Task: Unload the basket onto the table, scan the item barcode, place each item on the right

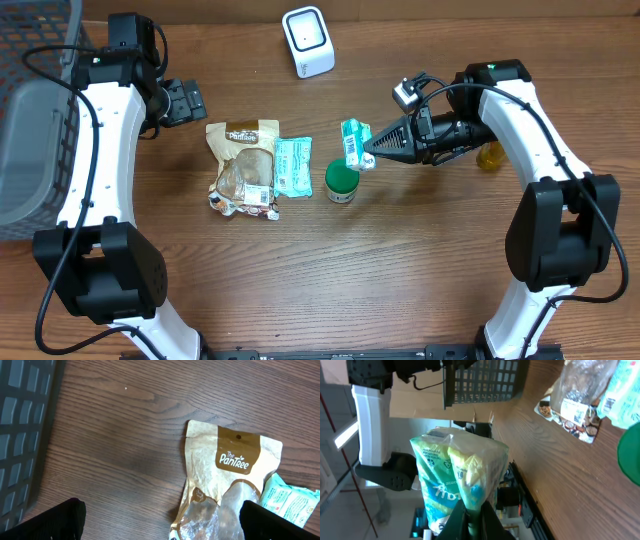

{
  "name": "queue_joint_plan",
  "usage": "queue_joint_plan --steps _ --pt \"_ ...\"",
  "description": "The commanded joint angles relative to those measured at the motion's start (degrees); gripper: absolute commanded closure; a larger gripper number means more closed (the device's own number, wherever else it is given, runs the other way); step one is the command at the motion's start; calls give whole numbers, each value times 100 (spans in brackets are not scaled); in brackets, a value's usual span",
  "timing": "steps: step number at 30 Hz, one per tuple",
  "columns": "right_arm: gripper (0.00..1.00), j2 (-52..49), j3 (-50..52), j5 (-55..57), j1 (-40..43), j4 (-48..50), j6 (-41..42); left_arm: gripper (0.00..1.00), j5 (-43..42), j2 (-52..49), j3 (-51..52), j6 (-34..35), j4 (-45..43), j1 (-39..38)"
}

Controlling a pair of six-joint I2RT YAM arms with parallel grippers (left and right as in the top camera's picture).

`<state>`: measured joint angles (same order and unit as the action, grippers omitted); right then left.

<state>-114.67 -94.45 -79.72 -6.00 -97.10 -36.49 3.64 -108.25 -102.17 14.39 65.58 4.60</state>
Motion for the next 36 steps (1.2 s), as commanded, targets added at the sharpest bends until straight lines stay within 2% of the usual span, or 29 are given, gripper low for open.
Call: queue_joint_plan --steps 1,13,18,20,21,24,25,30,36 --pt "96 210 0 -348 -4 -4 -363 0 -17 24 -90 -111 0 -11" --pt "96 505 0 -317 -2 33 -260 0 -17 24 -90 -111 -2 -11" --pt "96 505 0 358 -9 1121 -190 0 -15 22 -90 -111 0 -11" --pt "96 505 0 866 -31 1589 273 0 -17 22 -90 -111 0 -11" --pt "96 505 0 1351 -59 2031 782 0 -15 24 -90 -111 0 -11" --pt "96 505 -31 3169 -153 3368 3410 0 -17 22 -90 -111 0 -11" --pt "96 505 -177 3836 -227 3574 3838 0 -17 24 -90 -111 0 -11" --pt "96 505 -1088 4865 -470 3259 3945 1 -17 22 -90 -111 0 -11" --pt "97 505 -2730 6896 -986 2968 3803 0 -15 24 -90 -111 0 -11"
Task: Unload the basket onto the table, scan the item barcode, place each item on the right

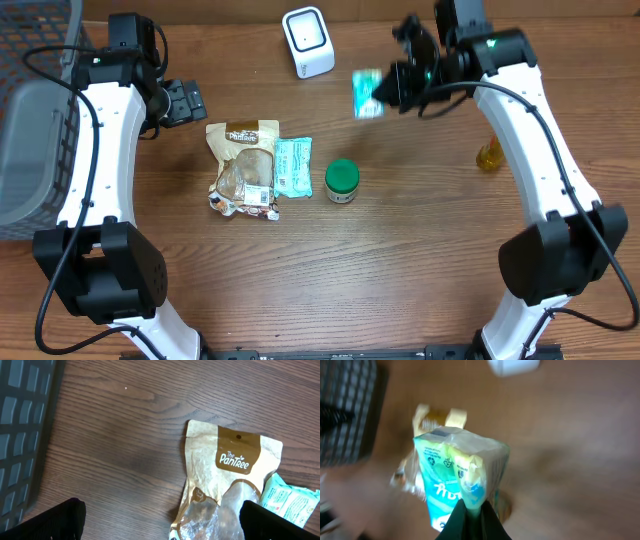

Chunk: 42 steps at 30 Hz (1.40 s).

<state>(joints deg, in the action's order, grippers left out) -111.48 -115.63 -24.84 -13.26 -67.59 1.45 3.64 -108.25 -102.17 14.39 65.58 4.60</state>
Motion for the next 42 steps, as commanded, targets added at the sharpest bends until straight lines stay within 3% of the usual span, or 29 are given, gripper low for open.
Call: queue_joint_plan --steps 1,6,10,15,19,24,29,33,42 --pt "97 186 -772 1873 -398 199 -243 0 -15 22 -90 -111 0 -11" --pt "96 -42 -774 3320 -988 1587 -1274 0 -17 24 -90 -111 0 -11" --pt "96 -496 -774 4138 -1366 2570 -1569 0 -17 24 -90 -111 0 -11" --pt "96 -1097 -772 4680 -1637 3300 -2507 1 -17 22 -90 -111 0 -11" --pt "96 -1801 -769 5178 -1777 4441 -3589 0 -17 22 -90 -111 0 -11" --pt "96 -2437 -765 5180 -1775 5451 -4103 0 -17 22 -90 -111 0 -11" --pt "96 -2846 -765 5176 -1775 6041 -4494 0 -20 24 -90 -111 0 -11" --pt "96 -3042 -765 5139 -1781 6231 -5480 0 -17 22 -90 -111 0 -11" --pt "96 -3056 -765 4913 -1808 6286 -5536 1 -17 22 -90 -111 0 -11"
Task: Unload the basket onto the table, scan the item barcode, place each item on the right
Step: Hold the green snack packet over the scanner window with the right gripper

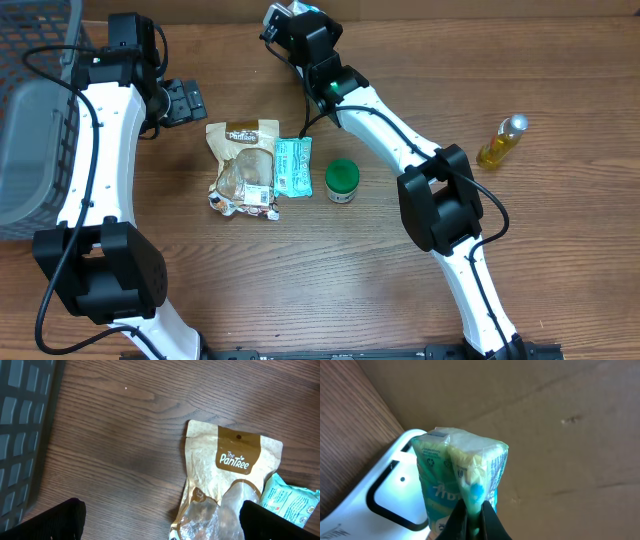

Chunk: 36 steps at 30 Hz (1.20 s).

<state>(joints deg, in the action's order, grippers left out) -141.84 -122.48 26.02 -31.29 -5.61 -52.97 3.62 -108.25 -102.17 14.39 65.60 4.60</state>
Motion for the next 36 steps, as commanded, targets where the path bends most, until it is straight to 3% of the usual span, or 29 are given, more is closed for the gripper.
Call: queue_joint_plan --steps 1,14,20,24,31,36 --pt "96 -66 -81 -168 26 173 -116 1 -15 24 -90 -111 -2 -11" --pt "96 -671 -81 -9 153 1327 -330 0 -17 24 -90 -111 -2 -11" --pt "96 -682 -81 -61 111 767 -448 0 -17 24 -90 -111 -2 -11" --pt "96 -691 -50 -706 83 -293 -407 0 -17 24 -90 -111 -2 -11" --pt "96 -669 15 -372 76 20 -348 0 -15 22 -90 -111 -2 -11" --pt "96 -179 15 -33 55 166 535 0 -17 24 -90 -111 -4 -11"
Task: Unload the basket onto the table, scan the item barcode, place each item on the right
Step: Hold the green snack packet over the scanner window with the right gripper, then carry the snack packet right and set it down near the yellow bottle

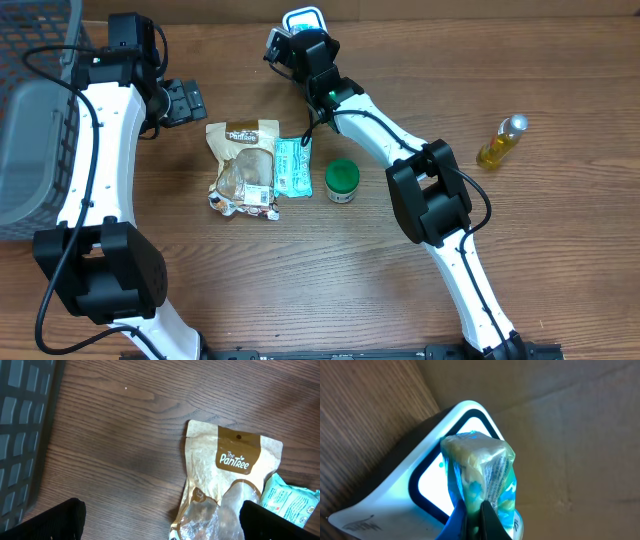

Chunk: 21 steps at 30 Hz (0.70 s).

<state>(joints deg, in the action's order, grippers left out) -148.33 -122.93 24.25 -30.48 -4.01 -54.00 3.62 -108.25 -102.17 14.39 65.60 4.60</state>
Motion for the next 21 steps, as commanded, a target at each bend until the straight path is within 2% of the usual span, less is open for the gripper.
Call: queue_joint_plan --steps 1,5,8,13,15,17,21 --pt "96 623 61 144 -26 -17 824 0 -15 22 -90 -111 -2 -11" --pt "96 1368 61 146 -4 -398 1434 0 -17 22 -90 -111 -4 -11" --pt "96 1875 61 144 57 -1314 2133 0 -17 24 -90 -111 -4 -13" --pt "96 2463 61 129 251 -3624 4282 0 -22 24 -90 -111 -4 -11" --pt "96 2520 61 114 400 -4715 4881 0 -22 22 -90 -111 -2 -13" --pt "96 2511 66 20 505 -5396 5327 1 -22 24 -90 -111 -2 -11" --pt "96 2498 96 -833 883 -6863 6052 0 -22 22 -90 -111 -2 -11"
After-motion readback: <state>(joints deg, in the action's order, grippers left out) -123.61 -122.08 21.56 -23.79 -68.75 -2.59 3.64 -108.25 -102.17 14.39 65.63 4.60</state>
